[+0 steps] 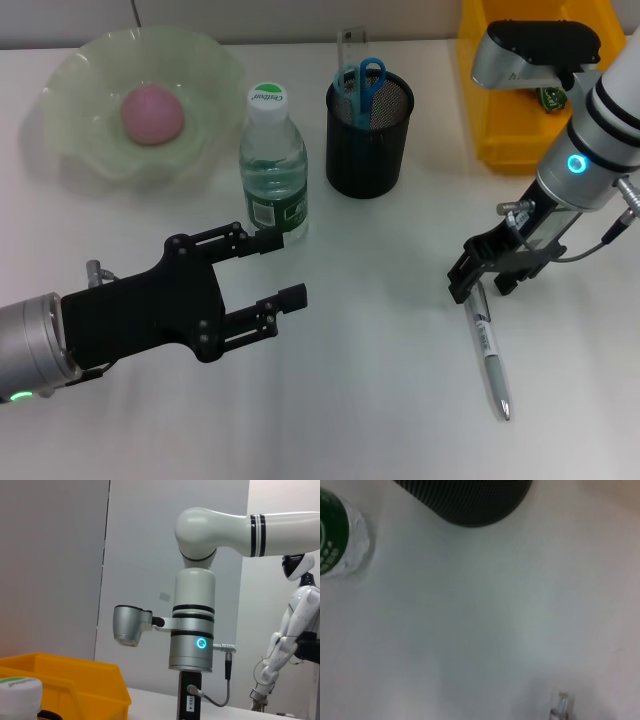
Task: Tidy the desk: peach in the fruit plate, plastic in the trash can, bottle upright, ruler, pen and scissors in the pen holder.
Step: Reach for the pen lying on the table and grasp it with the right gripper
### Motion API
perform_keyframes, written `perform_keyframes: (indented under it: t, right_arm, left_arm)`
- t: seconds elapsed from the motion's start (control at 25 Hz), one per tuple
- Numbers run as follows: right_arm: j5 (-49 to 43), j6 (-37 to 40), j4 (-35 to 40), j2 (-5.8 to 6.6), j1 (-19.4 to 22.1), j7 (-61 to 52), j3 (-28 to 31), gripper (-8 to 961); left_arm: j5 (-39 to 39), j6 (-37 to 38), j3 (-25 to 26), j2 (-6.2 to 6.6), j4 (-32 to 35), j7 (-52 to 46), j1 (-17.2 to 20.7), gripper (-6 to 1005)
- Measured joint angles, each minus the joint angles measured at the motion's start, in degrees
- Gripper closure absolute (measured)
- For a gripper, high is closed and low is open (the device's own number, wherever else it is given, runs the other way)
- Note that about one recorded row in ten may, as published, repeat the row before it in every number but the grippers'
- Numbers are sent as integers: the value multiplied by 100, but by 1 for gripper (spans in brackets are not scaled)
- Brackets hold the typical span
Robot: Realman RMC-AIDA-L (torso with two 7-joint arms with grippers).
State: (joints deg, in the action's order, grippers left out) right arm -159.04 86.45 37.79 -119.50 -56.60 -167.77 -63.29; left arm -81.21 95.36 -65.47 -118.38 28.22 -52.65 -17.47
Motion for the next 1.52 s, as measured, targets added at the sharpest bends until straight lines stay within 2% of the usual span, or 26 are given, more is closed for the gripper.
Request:
perform_keyframes:
  t: [0.56,1.52]
  right_arm:
    - [40,-10,-226,-3,-134,77,-31,461]
    - [40,-126,-349,-12,-153,78,-123,468]
  left_arm:
    - [0,-11,0,0,8,0,-11,377]
    - [0,-17,-1,-1,-1,6,21,377]
